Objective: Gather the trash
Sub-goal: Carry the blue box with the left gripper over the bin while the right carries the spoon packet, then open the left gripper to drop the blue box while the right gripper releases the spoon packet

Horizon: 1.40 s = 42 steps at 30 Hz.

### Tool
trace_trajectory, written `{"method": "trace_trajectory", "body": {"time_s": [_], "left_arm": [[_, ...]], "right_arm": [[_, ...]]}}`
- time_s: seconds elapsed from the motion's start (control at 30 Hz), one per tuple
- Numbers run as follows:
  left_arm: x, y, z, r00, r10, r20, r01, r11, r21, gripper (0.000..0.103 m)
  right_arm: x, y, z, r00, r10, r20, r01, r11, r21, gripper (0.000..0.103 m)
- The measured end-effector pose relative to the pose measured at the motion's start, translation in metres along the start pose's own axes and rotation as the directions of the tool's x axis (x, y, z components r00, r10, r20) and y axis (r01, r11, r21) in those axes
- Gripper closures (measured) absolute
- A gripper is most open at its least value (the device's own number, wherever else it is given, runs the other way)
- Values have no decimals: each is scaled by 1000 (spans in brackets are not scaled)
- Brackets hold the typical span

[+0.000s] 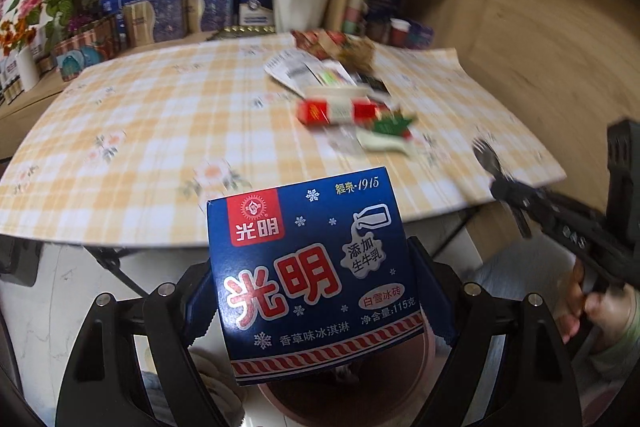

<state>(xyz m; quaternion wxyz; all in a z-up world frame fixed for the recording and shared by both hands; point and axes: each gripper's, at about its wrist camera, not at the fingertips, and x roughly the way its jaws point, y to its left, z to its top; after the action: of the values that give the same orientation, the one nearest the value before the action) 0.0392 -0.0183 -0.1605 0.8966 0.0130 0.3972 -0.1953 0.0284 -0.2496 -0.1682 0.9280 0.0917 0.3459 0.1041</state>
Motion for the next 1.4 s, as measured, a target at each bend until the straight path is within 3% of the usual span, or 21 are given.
{"method": "trace_trajectory", "body": {"time_s": [0.33, 0.5, 0.7, 1.07, 1.23, 1.4], "left_arm": [[42, -23, -51, 995, -17, -96, 23, 998, 63, 20], [74, -23, -58, 981, -25, -190, 37, 998, 60, 20], [104, -6, -72, 944, -16, -329, 10, 1000, -18, 20], [114, -4, -76, 925, -25, -380, 12, 999, -36, 15], [105, 4, -68, 942, -34, -334, 7, 997, -81, 13], [64, 26, -45, 987, -6, -163, -20, 987, -160, 11]], "right_arm": [[12, -6, -29, 995, -73, -68, 70, 997, -45, 91], [23, -6, -34, 992, -77, -99, 71, 996, -54, 91], [32, 2, -38, 990, -71, -122, 61, 994, -85, 91], [40, 10, -41, 988, -65, -142, 48, 991, -124, 91], [40, 11, -43, 987, -67, -149, 48, 990, -130, 91], [41, 15, -44, 986, -63, -152, 39, 988, -151, 91]]}}
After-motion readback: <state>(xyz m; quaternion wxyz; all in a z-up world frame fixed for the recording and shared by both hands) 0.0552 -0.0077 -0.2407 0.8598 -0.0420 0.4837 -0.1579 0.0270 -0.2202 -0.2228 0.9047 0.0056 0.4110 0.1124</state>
